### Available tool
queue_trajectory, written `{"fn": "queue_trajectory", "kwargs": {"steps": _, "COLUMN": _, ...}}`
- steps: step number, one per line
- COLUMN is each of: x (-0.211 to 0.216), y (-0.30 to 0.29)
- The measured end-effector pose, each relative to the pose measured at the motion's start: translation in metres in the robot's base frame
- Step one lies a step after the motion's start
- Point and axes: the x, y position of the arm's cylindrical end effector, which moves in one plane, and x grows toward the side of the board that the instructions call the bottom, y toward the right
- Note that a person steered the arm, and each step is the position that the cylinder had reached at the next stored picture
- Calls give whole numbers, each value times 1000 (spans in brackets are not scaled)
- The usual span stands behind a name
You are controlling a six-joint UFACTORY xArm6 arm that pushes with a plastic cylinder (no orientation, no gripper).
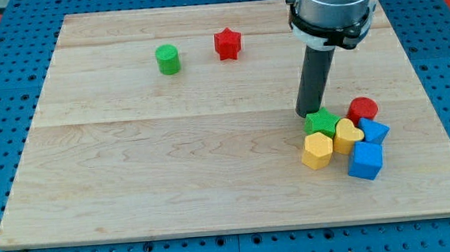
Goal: Move the red star green circle towards the group of blocks
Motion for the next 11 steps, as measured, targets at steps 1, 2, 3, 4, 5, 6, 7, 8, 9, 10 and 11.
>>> {"fn": "queue_trajectory", "kwargs": {"steps": 1, "x": -107, "y": -27}}
{"fn": "queue_trajectory", "kwargs": {"steps": 2, "x": -201, "y": -27}}
{"fn": "queue_trajectory", "kwargs": {"steps": 3, "x": -171, "y": -130}}
{"fn": "queue_trajectory", "kwargs": {"steps": 4, "x": -61, "y": -130}}
{"fn": "queue_trajectory", "kwargs": {"steps": 5, "x": -64, "y": -100}}
{"fn": "queue_trajectory", "kwargs": {"steps": 6, "x": -122, "y": -154}}
{"fn": "queue_trajectory", "kwargs": {"steps": 7, "x": -140, "y": -105}}
{"fn": "queue_trajectory", "kwargs": {"steps": 8, "x": -70, "y": 1}}
{"fn": "queue_trajectory", "kwargs": {"steps": 9, "x": -46, "y": 19}}
{"fn": "queue_trajectory", "kwargs": {"steps": 10, "x": -95, "y": 9}}
{"fn": "queue_trajectory", "kwargs": {"steps": 11, "x": -50, "y": -23}}
